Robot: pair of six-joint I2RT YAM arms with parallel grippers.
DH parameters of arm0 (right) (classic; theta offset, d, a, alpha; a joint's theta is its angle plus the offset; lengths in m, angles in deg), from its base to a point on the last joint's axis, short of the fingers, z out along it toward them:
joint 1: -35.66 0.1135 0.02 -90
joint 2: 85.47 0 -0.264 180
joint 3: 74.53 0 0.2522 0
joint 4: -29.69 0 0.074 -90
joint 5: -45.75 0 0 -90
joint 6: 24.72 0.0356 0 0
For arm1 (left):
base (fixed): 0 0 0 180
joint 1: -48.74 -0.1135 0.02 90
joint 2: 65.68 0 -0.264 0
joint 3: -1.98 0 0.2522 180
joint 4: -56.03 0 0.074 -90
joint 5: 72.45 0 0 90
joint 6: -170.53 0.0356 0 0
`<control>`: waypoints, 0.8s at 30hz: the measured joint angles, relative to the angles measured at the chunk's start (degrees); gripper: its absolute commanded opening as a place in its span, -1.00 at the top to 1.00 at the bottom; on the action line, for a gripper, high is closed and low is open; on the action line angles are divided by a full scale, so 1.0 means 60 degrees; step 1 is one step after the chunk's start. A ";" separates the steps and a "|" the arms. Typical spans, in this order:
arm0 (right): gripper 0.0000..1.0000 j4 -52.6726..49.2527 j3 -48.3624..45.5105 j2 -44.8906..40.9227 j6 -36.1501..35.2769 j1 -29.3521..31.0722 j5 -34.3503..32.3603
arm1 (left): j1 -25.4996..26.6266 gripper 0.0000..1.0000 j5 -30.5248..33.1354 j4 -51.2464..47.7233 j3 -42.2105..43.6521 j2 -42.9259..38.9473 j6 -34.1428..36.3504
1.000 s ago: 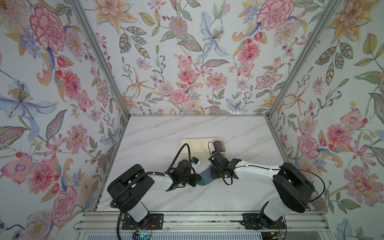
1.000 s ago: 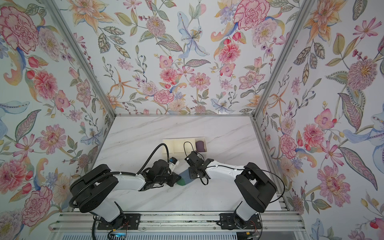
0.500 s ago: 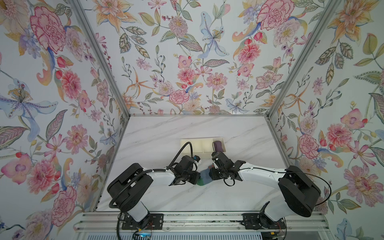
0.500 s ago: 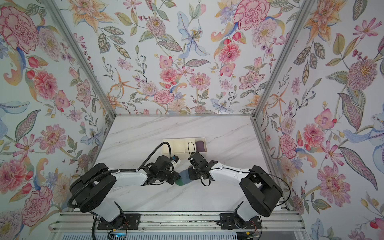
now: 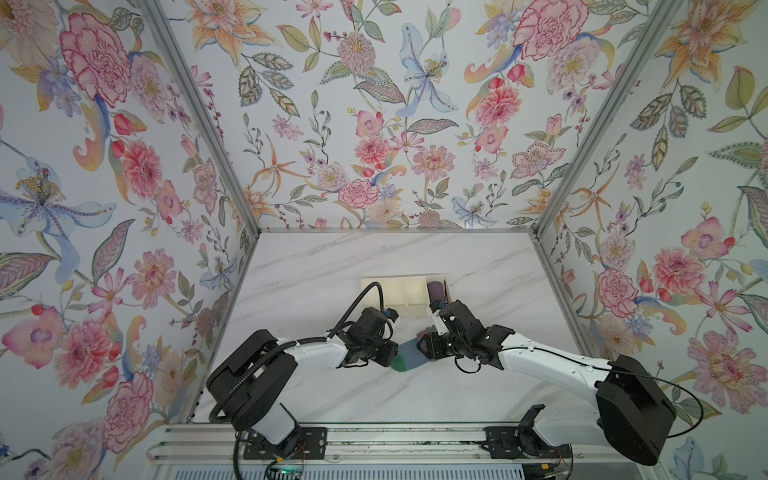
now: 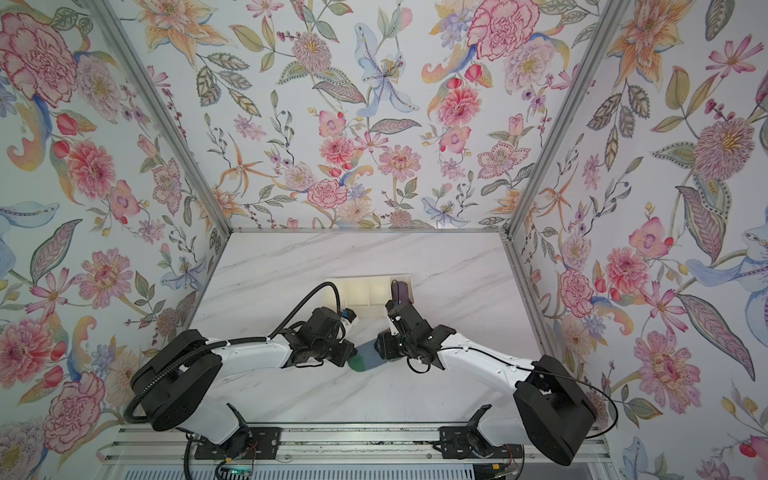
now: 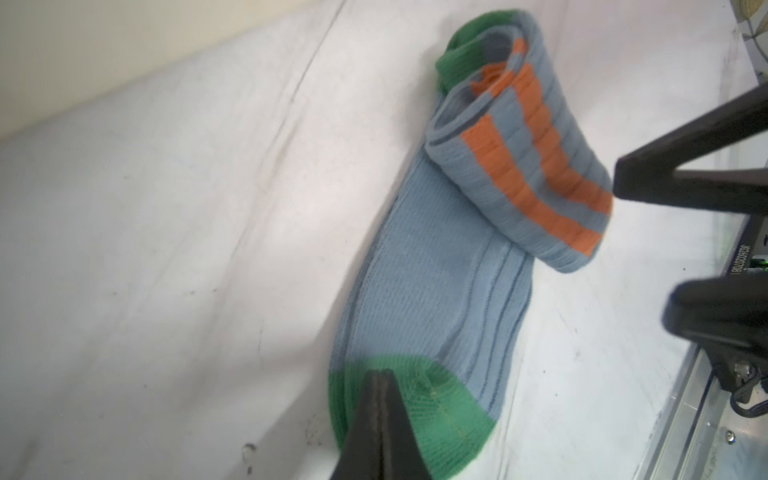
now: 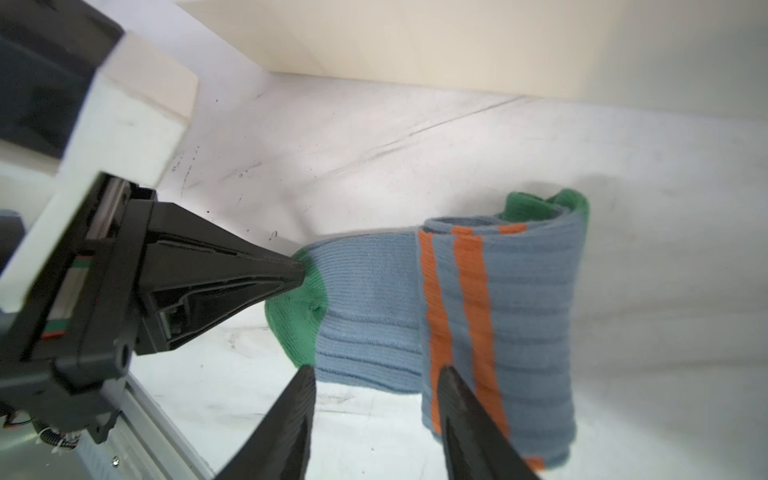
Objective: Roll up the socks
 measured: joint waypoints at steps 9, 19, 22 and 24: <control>0.54 0.0011 -0.0681 -0.0736 0.0036 -0.1464 0.0233 | -0.0007 1.00 -0.0127 0.0135 -0.0845 -0.0262 0.0109; 0.62 0.0732 -0.0823 -0.0350 0.0040 -0.2025 0.1461 | 0.0495 1.00 -0.0608 0.0885 -0.2014 0.0911 0.0138; 0.62 0.0889 -0.1005 -0.0219 0.0047 -0.2029 0.1789 | 0.0732 1.00 -0.0772 0.1013 -0.2157 0.1366 0.0138; 0.62 0.0962 -0.1104 -0.0135 0.0073 -0.2029 0.1956 | 0.0823 1.00 -0.0849 0.1053 -0.2208 0.1592 0.0135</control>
